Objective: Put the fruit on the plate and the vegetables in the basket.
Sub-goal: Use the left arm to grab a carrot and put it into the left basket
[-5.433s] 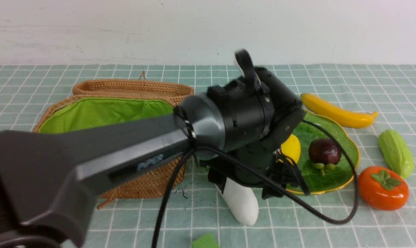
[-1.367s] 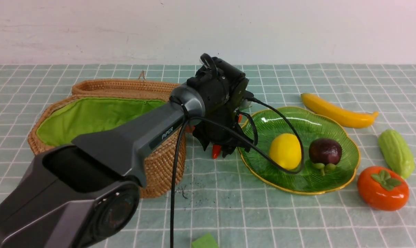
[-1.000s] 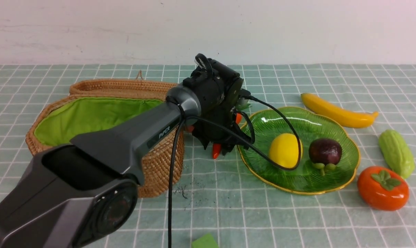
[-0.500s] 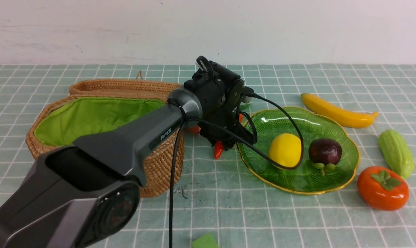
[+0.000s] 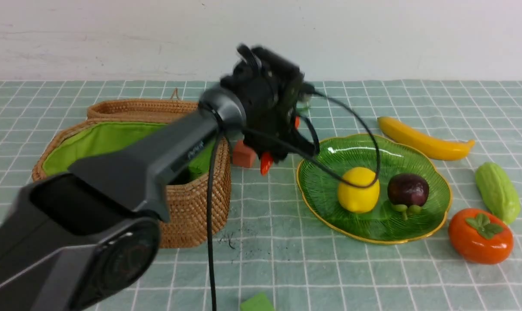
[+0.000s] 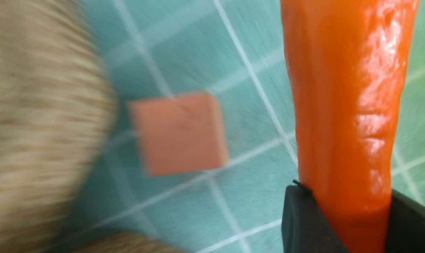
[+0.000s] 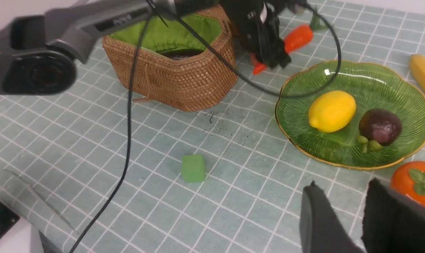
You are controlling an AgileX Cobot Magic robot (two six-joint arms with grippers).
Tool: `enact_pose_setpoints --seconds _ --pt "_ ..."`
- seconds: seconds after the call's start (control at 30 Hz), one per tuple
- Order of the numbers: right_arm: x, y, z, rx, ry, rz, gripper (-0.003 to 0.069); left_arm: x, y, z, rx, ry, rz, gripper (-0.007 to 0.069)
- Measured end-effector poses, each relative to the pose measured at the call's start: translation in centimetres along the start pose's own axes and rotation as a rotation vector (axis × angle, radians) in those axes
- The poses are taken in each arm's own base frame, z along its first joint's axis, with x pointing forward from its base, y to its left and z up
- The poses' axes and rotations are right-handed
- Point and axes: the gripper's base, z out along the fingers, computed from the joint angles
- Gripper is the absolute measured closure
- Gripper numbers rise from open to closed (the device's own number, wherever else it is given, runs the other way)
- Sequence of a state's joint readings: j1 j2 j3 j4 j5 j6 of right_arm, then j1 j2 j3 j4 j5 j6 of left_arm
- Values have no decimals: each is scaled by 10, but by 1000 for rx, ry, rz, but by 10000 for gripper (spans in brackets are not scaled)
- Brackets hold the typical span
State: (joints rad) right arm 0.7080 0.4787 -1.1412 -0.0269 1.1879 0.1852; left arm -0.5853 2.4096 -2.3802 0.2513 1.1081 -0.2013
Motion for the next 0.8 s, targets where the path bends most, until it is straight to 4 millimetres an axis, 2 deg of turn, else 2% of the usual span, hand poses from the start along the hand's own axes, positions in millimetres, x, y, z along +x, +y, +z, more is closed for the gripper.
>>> enact_pose_setpoints --seconds 0.07,0.1,0.17,0.2,0.3,0.37,0.4,0.43,0.5,0.53,0.67,0.8 --pt "-2 -1 0 9 -19 -5 451 -8 9 -37 -9 -26 -8 394" --pt "-2 -1 0 11 -21 -6 451 -9 10 -44 -9 -33 -9 394" --pt "-3 -3 0 32 -36 -16 449 -9 20 -91 4 -43 33 394" --pt "-4 -3 0 35 -38 -17 449 -9 21 -98 5 -47 45 394" --pt "-5 -4 0 42 -58 -22 449 10 36 -145 -1 -37 218 394" --pt "-6 -4 0 39 -69 -25 449 28 54 -173 -19 -26 353 394" --pt "-6 -3 0 39 -70 -25 449 33 55 -172 -19 -9 386 394" --pt "-7 -3 0 38 -79 -39 448 51 73 -183 -35 25 492 394" --pt "-8 -3 0 38 -82 -54 448 63 89 -191 -52 47 540 394" --pt "-8 -3 0 37 -86 -67 448 78 106 -192 -67 90 600 394" --pt "-10 -3 -1 34 -107 -76 448 109 144 -172 -89 184 745 394" --pt "-10 -3 -1 33 -114 -77 447 121 158 -148 -77 234 840 394"
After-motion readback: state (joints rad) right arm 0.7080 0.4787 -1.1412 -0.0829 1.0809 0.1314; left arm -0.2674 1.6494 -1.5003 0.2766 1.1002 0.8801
